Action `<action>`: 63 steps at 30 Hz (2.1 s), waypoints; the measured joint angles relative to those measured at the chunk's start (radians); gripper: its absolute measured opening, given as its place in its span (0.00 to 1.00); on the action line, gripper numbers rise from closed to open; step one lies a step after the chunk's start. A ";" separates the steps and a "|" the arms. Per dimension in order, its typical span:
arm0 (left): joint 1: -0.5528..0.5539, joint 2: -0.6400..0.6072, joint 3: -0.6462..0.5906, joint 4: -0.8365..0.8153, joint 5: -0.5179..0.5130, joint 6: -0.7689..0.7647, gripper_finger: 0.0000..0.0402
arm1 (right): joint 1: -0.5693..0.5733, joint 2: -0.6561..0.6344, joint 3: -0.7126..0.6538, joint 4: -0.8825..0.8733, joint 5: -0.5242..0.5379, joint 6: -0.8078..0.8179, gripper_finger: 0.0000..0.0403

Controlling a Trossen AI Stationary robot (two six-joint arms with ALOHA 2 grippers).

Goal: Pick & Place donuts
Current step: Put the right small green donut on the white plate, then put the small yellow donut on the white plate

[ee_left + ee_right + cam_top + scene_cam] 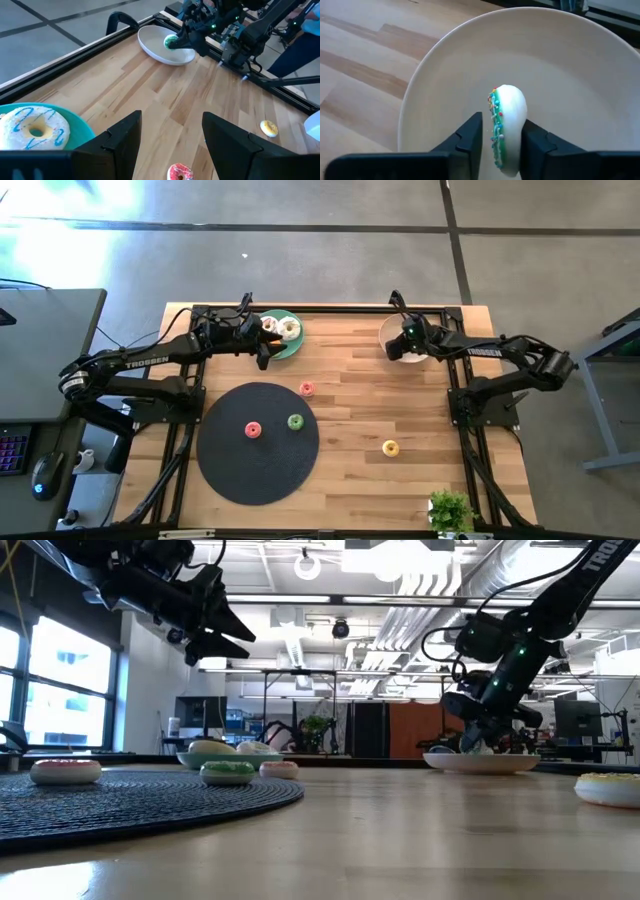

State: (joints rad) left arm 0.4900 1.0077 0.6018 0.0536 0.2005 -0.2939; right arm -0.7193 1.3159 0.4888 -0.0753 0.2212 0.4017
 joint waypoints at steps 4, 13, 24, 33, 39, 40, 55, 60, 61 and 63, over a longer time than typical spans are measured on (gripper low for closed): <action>0.000 0.000 0.000 0.000 0.016 0.000 0.51 | 0.000 0.000 0.000 0.013 -0.024 -0.046 0.32; 0.000 0.000 0.000 0.001 0.053 0.000 0.51 | 0.002 -0.001 0.002 0.108 -0.143 -0.059 0.41; 0.000 0.000 0.000 0.001 0.054 0.000 0.51 | 0.002 -0.015 0.012 0.048 -0.079 -0.071 0.39; 0.000 0.000 0.000 0.009 0.090 0.035 0.51 | 0.156 -0.156 0.144 -0.179 -0.309 -0.113 0.30; -0.004 0.000 0.000 0.077 0.195 0.147 0.51 | 0.446 -0.227 0.306 -0.496 -0.204 -0.076 0.29; -0.013 0.000 0.000 0.094 0.226 0.173 0.51 | 0.500 -0.231 0.324 -0.523 -0.208 -0.058 0.29; -0.183 0.000 0.000 0.225 0.214 0.211 0.51 | 0.944 -0.221 0.346 -0.530 -0.192 -0.022 0.29; -0.244 0.027 -0.001 0.162 0.213 0.232 0.51 | 0.960 -0.190 0.346 -0.556 -0.217 0.065 0.29; -0.259 0.031 -0.001 0.157 0.213 0.242 0.51 | 0.970 -0.181 0.346 -0.565 -0.222 0.075 0.29; -0.290 0.046 -0.001 0.153 0.209 0.246 0.51 | 0.993 -0.162 0.346 -0.595 -0.231 0.107 0.29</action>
State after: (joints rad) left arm 0.2005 1.0539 0.6010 0.2067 0.4097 -0.0481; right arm 0.2741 1.1543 0.8349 -0.6701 -0.0103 0.5082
